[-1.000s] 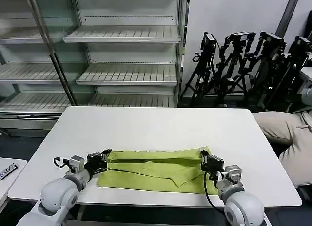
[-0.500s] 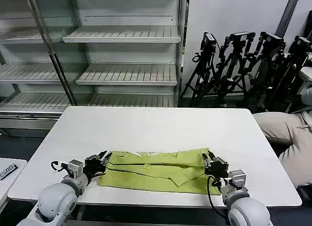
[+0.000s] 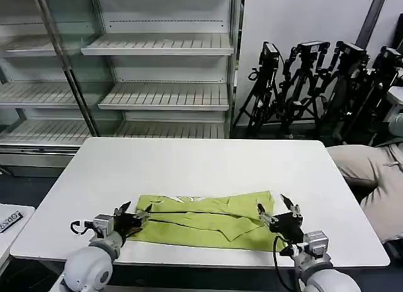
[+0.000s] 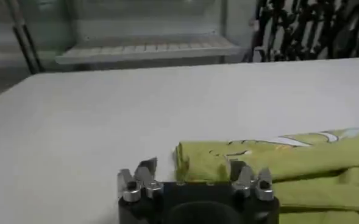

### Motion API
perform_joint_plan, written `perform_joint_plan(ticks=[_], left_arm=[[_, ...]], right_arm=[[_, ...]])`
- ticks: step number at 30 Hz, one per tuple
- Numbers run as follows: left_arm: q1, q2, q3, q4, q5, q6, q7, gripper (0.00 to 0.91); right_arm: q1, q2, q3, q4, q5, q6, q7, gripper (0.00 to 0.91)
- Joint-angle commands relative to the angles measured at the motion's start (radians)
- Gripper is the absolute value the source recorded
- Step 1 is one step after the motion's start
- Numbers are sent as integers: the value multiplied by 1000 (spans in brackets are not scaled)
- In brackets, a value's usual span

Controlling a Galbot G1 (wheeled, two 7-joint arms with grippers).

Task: Fold and organize the clothes.

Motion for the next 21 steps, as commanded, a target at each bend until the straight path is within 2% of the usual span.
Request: perform_joint_plan(ticks=[1,16,21], left_arm=[[-11,-38,74,10,-66,0,-214,20],[33,-43,89,-56,-62,-1,-189,20],[16,-35,52,-23,33,-1,-118,0]], right_arm=[[-44,0,12,37,-20,6,-6,907],[-30,9,5,25,-21,5,1,907],[-30,8,8,22,-24,6,2,907]])
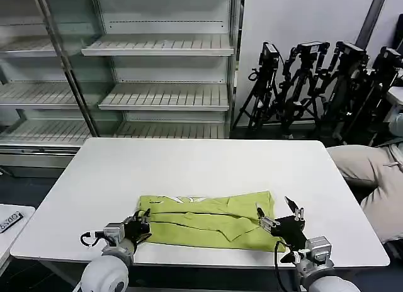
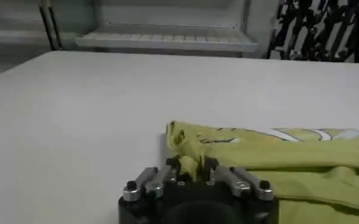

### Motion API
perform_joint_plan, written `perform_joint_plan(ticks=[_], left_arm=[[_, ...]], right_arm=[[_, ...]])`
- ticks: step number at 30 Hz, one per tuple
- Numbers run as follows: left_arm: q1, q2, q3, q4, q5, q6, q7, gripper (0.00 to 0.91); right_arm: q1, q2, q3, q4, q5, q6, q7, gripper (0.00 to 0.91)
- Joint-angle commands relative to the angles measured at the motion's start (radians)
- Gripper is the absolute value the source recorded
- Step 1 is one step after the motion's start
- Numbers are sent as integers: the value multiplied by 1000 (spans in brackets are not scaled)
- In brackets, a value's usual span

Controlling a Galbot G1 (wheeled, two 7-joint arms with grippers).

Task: Fold and organize the clothes.

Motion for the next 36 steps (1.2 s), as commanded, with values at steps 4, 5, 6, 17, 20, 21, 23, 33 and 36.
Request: perform_joint_plan(ticks=[4,5,6,17,20,21,23,33,36], left_arm=[[-32,59,-154,92,140,3,104,0],[-38,81,-180,107,140,2,111,0],[-41,100,-205,120,140,2,122,0],[-50,241,-430,168,243,-20,238,0],[-52,208,-389,67,274,-27,278,0],[-56,186,-359,27,289,-20,288,0],[-53,133,-296,-66,318,3,290,0],[-68,-65,169,-135,505,2,297,0],[-94,-81,234,-139,522,3,293,0]], right_arm=[[-1,-3,8,2,-3,1,1,907],[2,-3,9,1,-3,1,1,907],[5,-3,8,0,-3,2,1,907],[14,4,10,-15,-4,17,0,907],[20,6,12,-11,-6,16,3,907],[21,5,16,-6,-6,14,7,907],[18,1,27,2,-6,11,9,907],[-19,-1,52,48,-21,3,15,907],[-21,2,53,53,-22,3,16,907]])
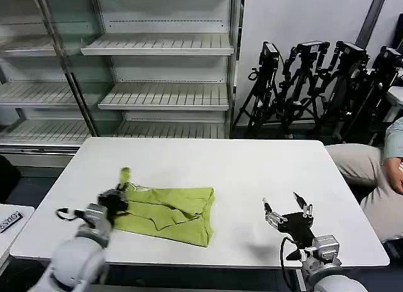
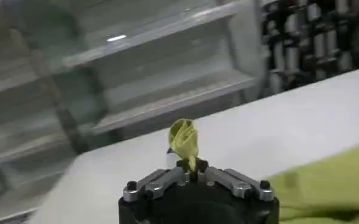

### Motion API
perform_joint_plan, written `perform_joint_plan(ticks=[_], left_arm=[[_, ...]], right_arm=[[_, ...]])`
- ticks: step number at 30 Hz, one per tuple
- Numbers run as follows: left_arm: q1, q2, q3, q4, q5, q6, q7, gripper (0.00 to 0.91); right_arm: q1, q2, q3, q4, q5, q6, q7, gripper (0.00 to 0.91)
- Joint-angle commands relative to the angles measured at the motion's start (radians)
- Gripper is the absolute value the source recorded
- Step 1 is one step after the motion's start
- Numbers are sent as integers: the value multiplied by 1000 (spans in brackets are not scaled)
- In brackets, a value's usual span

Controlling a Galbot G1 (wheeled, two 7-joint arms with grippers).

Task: Fold and organize the clothes.

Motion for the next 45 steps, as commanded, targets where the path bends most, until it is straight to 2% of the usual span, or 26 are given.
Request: perform_joint_plan(ticks=[1,8,14,15,20,24,27,29,32,36,40,45], left_arm=[[-51,-122,337,-83,142,5,22,0],[-87,-132,407,-30,33,7,-23,10],[-127,-150,384,23,-30,7,-75,10],[-134,-152,382,27,-34,7,-81,907],[-128,-155,386,4,-58,5,-74,907],[-127,-158,365,-100,-146,3,-76,907],[-132,-160,301,-153,-171,-22,-87,907],[-121,-134,238,-153,-169,-16,-111,907],[-84,-72,142,-78,-142,4,-156,907],[-21,-37,32,65,-145,5,-158,907],[1,-33,1,157,-171,7,-132,907],[-18,-27,1,191,-314,11,-123,907]], right_arm=[[-14,3,11,25,-6,-1,1,907],[2,16,-8,11,-14,-3,3,907],[-3,19,-6,15,-15,-5,2,907],[-3,19,-6,15,-15,-5,2,907],[-2,23,-7,16,-15,-4,1,907],[1,26,-12,15,-17,-5,1,907],[5,27,-15,13,-17,-5,1,907],[5,27,-14,15,-17,-4,-1,907],[2,27,-7,15,-15,0,-5,907],[-3,25,-6,12,-15,4,-8,907],[0,22,-6,9,-14,5,-8,907],[-1,21,-8,10,-14,6,-10,907]])
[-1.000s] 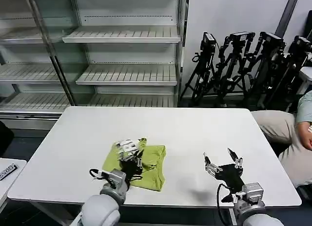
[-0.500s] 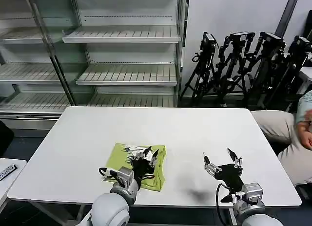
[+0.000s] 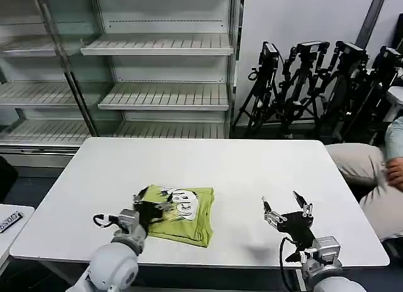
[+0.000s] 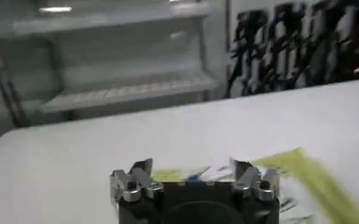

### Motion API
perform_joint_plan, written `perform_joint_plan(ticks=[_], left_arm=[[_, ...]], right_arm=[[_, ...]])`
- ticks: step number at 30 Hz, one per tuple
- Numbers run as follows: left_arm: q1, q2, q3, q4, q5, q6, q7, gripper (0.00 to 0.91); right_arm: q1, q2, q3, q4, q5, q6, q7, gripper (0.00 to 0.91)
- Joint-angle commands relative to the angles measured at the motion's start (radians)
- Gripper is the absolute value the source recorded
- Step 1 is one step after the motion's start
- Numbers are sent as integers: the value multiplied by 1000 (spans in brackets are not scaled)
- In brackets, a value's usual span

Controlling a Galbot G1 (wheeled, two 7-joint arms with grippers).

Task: Fold and organize the clothes.

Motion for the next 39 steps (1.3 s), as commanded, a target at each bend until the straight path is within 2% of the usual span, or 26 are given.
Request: perform_joint_plan(ticks=[1,4,5,6,19,30,33,36,37,39], left_arm=[[26,35,-108,156,-155,4,-3,907],[17,29,-104,180,-177,3,3,907],[13,26,-101,185,-185,2,10,595],[10,23,-101,186,-204,2,27,40],[32,-1,-67,160,-198,0,46,40],[12,-60,3,80,-100,-3,102,40],[-21,-84,21,82,9,-3,112,40],[-43,-34,-37,96,49,-2,120,40],[-45,17,-83,102,67,-2,142,40],[-36,73,-149,107,68,-2,158,40]], right_arm=[[-4,0,2,-1,1,4,-3,907],[-3,-3,4,-7,2,7,-4,907],[-2,-3,4,-8,2,7,-3,907],[0,-3,3,-9,2,7,-3,907],[3,-3,-5,-14,2,10,-4,907],[-3,-2,-9,-5,1,9,-1,907],[2,-6,-7,2,2,6,2,907],[1,-14,6,9,4,7,0,907],[2,-15,11,11,7,8,0,907],[7,-13,13,21,9,9,-1,907]])
